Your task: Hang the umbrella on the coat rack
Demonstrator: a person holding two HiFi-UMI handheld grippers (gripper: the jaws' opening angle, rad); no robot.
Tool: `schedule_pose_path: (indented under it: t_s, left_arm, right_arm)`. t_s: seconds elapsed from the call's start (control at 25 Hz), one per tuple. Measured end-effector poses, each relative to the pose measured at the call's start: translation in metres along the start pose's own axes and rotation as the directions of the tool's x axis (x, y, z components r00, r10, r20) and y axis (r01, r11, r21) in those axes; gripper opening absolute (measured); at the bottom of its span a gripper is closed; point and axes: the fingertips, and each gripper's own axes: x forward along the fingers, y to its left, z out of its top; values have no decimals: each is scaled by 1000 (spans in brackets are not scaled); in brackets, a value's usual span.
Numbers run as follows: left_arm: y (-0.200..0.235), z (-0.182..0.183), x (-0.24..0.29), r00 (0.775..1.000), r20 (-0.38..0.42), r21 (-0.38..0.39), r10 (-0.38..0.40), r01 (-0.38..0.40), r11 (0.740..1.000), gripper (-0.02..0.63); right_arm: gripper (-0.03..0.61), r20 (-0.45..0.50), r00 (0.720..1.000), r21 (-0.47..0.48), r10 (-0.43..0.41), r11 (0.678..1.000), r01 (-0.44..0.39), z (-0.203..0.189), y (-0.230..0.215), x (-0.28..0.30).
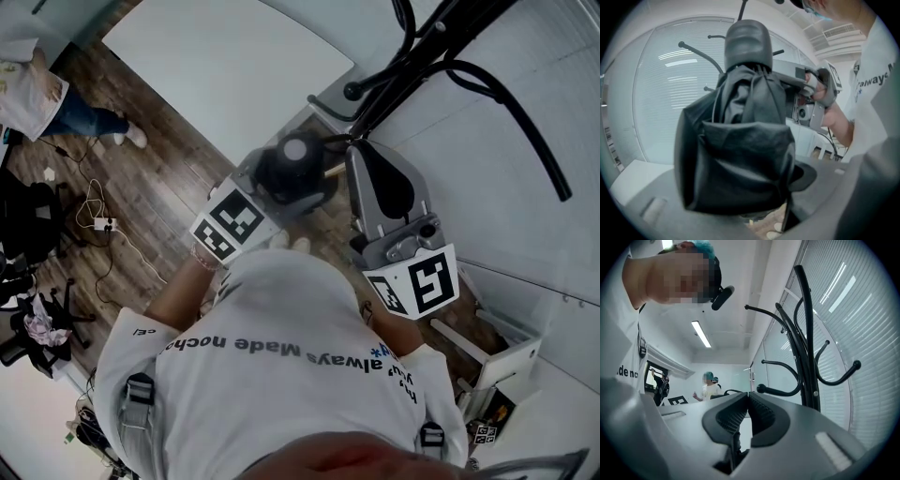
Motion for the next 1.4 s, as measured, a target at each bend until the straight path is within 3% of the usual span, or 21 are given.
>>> schedule_pose_path:
  t_s: [0.44, 0.84, 1.2, 1.32, 1.4]
  left_arm:
    - [35, 24, 25, 1000, -22, 21, 22, -21, 1000, 290]
    - [49, 22, 24, 999, -49, -16, 5, -5, 1000, 290]
    - [61, 9, 47, 995, -101, -31, -15, 12, 999, 290]
    - [62, 4, 54, 993, -120, -26, -16, 13, 1000, 290]
    - [64, 2, 61, 992, -127, -30, -23, 19, 999, 290]
  right_arm:
    - [6, 21, 997, -140, -70, 987, 73, 13, -34, 22]
    - [6, -10, 989, -271, -149, 952, 141, 22, -37, 33]
    - [6, -53, 974, -339, -222, 921, 192, 11, -54, 38]
    - [10, -70, 974, -334, -217, 925, 182, 8, -58, 37]
    - [49, -71, 974, -319, -216, 930, 183, 7, -62, 34]
